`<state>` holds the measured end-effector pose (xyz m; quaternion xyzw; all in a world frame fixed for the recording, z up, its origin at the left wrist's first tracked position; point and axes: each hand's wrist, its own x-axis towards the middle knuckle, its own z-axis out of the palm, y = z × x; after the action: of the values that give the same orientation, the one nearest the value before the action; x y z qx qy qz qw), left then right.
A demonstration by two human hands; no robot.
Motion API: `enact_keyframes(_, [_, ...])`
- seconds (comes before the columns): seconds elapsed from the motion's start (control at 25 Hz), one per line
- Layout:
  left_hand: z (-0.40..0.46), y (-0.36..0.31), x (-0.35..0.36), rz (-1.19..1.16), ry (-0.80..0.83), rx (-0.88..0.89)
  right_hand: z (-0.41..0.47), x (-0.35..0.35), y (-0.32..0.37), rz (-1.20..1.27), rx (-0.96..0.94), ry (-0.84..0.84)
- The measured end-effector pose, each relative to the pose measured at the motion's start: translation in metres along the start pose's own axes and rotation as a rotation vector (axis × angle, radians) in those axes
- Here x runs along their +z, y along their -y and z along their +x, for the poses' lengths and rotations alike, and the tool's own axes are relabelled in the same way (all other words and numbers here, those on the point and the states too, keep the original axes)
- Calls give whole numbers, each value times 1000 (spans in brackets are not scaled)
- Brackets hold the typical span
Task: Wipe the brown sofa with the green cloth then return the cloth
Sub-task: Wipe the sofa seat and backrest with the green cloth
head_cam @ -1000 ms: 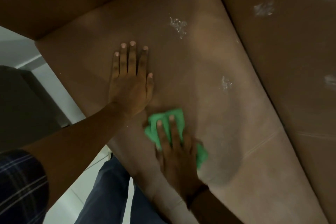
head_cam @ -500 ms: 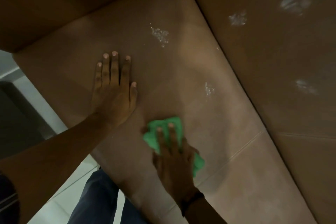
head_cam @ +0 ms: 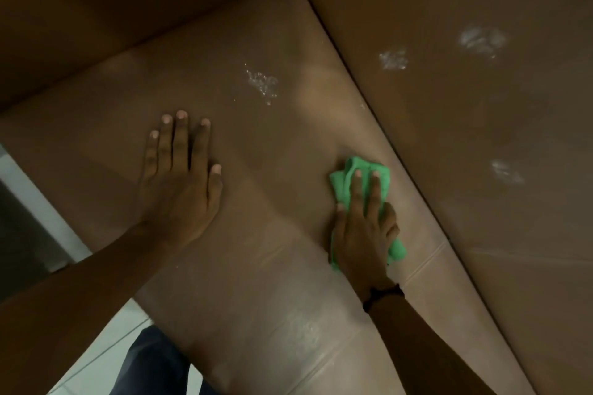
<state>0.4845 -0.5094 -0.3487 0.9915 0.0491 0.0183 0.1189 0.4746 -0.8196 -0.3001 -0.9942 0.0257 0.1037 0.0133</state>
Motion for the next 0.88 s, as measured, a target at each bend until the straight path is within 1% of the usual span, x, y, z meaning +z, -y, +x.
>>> enact_keyframes(0.04, [0, 0, 1, 7, -12, 6, 16, -1, 4, 39, 93, -36])
enact_keyframes(0.08, [0, 1, 4, 17, -26, 16, 41, 1, 16, 69, 147, -67])
enact_keyframes(0.12, [1, 2, 7, 27, -37, 26, 63, 3, 31, 66, 108, -72])
enact_keyframes(0.2, [3, 6, 12, 49, -44, 29, 78, 4, 53, -23, -97, -92])
enact_keyframes(0.24, [3, 6, 11, 35, -35, 28, 73, 4, 50, -39, -169, -79])
enact_keyframes(0.28, [2, 5, 9, 21, -28, 26, 63, 3, 40, -43, -181, -68])
enact_keyframes(0.36, [1, 1, 2, 17, -16, 8, 57, -7, 26, -8, -30, -66])
enact_keyframes(0.44, [2, 0, -2, 21, -2, -4, 89, -13, 49, 54, 90, -105])
enact_keyframes(0.48, [2, 0, -1, 26, -3, 9, 111, -13, 68, 87, 120, -106])
enact_keyframes(0.56, [3, 4, 4, 38, -4, 23, 141, -14, 93, 92, 60, -135])
enact_keyframes(0.6, [5, 4, 3, 35, 2, 29, 141, -14, 91, 73, -7, -144])
enact_keyframes(0.68, [13, 1, 0, 17, 13, 47, 120, -14, 63, 26, -148, -99])
enact_keyframes(0.72, [22, 0, -3, 18, 22, 56, 106, -19, 51, 26, -136, -68])
enact_keyframes(0.76, [34, 0, -7, 18, 29, 51, 103, -22, 49, 48, -81, -55])
enact_keyframes(0.84, [63, 1, -10, 5, 23, 40, 130, -24, 79, 101, 14, -92])
enact_keyframes(0.88, [75, 1, -7, 6, 16, 38, 149, -21, 100, 124, 8, -103])
